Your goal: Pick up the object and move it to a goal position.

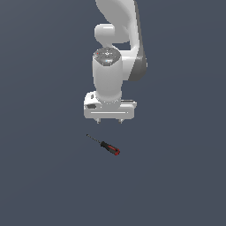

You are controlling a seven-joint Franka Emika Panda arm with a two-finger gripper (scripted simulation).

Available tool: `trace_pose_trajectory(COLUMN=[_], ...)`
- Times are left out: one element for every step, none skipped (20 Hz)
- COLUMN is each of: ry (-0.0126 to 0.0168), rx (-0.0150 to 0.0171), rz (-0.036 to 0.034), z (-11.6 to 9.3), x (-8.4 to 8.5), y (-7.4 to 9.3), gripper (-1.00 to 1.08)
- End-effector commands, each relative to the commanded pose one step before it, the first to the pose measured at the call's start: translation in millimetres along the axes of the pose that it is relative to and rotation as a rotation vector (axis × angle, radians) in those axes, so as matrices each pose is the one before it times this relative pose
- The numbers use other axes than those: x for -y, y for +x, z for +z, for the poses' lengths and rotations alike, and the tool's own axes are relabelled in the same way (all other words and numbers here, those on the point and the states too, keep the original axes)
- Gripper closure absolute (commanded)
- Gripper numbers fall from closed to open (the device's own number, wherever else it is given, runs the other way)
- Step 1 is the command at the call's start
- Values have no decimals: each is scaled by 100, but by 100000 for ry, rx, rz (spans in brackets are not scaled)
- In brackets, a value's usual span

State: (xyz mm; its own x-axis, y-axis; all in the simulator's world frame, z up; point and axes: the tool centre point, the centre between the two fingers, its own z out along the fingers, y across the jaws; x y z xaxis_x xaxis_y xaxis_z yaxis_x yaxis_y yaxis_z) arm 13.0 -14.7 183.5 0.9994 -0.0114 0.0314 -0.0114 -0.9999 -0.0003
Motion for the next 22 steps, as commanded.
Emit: trace_pose_trajectory(ry=[0,0,21,27,39,51,61,56,48,42,34,20,5,-12,-21,-23,-27,-33,-39,-47,-54,-62], rx=[0,0,-167,-204,-293,-382,-453,-400,-329,-269,-192,-93,3,60,69,46,35,33,33,41,56,74], rz=[0,0,-155,-184,-256,-315,-340,-257,-166,-83,4,72,97,-32,-168,-288,-400,-537,-664,-800,-936,-1079], z=[0,2,-99,-118,-171,-224,-268,-240,-201,-169,-125,-67,-5,42,58,52,55,63,74,89,110,133], x=[-1,-29,11,-25,-33,-45,-49,-42,-34,-22,-14,2,2,-2,-2,-7,-22,-23,-32,-37,-45,-49], y=[0,21,34,68,96,126,145,126,103,78,53,27,-10,-19,-7,2,10,18,24,29,31,32], gripper=[-92,-92,-92,-92,-92,-92,-92,-92,-92,-92,-92,-92,-92,-92,-92,-92,-92,-92,-92,-92,-92,-92])
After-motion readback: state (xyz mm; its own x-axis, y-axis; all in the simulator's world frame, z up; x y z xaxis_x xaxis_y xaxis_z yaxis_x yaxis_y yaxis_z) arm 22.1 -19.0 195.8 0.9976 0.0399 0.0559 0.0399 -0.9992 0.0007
